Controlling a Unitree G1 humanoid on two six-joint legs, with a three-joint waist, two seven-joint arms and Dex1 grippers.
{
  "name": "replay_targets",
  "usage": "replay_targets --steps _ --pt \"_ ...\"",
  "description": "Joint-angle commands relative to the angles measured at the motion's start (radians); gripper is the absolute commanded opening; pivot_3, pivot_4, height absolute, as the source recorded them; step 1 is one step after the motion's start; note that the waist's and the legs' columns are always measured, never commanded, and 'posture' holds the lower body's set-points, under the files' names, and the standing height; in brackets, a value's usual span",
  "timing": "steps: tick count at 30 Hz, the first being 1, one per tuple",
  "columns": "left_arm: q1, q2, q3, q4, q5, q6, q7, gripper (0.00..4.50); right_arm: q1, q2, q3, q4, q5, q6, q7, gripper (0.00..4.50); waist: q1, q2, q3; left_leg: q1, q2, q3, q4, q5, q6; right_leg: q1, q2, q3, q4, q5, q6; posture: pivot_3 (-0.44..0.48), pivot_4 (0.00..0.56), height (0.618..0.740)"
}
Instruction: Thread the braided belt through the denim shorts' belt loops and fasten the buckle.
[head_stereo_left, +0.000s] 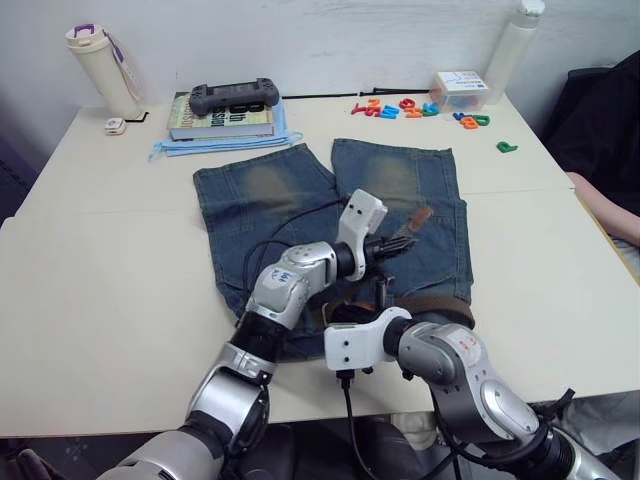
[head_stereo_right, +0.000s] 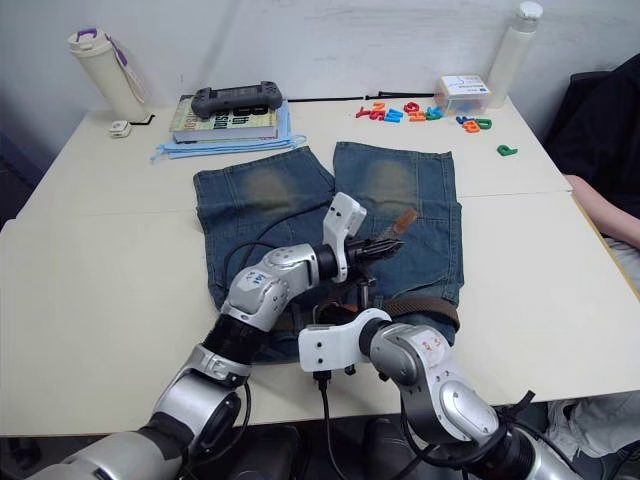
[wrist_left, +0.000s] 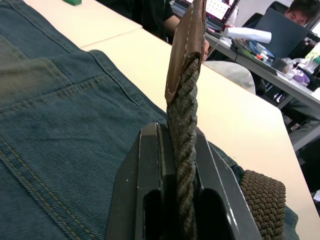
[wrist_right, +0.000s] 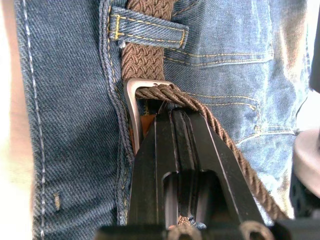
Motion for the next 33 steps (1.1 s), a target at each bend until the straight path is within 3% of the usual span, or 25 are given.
replay_targets --steps 1,7,11,16,33 --pt "0.053 0.085 0.063 -0.23 -0.053 0.024 -0.048 0.0 0.075 0.004 0.021 0.067 0.048 0.043 0.092 0.02 -0.007 0.0 0.0 0.0 0.0 0.0 0.0 0.0 0.0 0.0 0.0 0.0 0.0 0.0 0.0 0.0 0.15 0.714" --pt "0.224 0.291 0.105 -0.508 -0.122 0.131 -0.118 0.0 0.066 0.043 -0.063 0.048 0.064 0.076 0.078 0.02 -0.053 0.002 0.002 0.0 0.008 0.0 -0.001 -0.001 -0.005 -0.004 0.001 0.001 0.003 -0.001 -0.003 0.0 0.15 0.714" --pt "0.29 0.372 0.112 -0.573 -0.125 0.138 -0.135 0.0 0.063 0.061 -0.105 0.048 0.077 0.086 0.06 0.02 -0.039 0.004 0.002 0.003 0.006 -0.002 -0.001 0.0 -0.007 0.0 0.001 -0.002 0.006 -0.002 -0.004 0.0 0.15 0.714" --pt "0.348 0.486 0.066 -0.61 -0.03 0.049 -0.169 0.0 0.054 0.082 -0.134 0.04 0.096 0.106 0.051 0.02 -0.03 0.003 0.002 0.002 0.002 -0.002 0.0 0.002 -0.004 0.0 0.0 -0.001 0.006 0.0 -0.003 0.0 0.15 0.714" --pt "0.476 0.591 0.041 -0.63 0.166 -0.122 -0.14 0.0 0.065 0.066 -0.288 -0.203 0.243 0.224 0.076 0.02 -0.029 0.003 0.004 -0.001 0.003 -0.002 -0.001 0.001 -0.004 -0.003 -0.004 -0.001 0.004 0.0 -0.003 0.0 0.15 0.714"
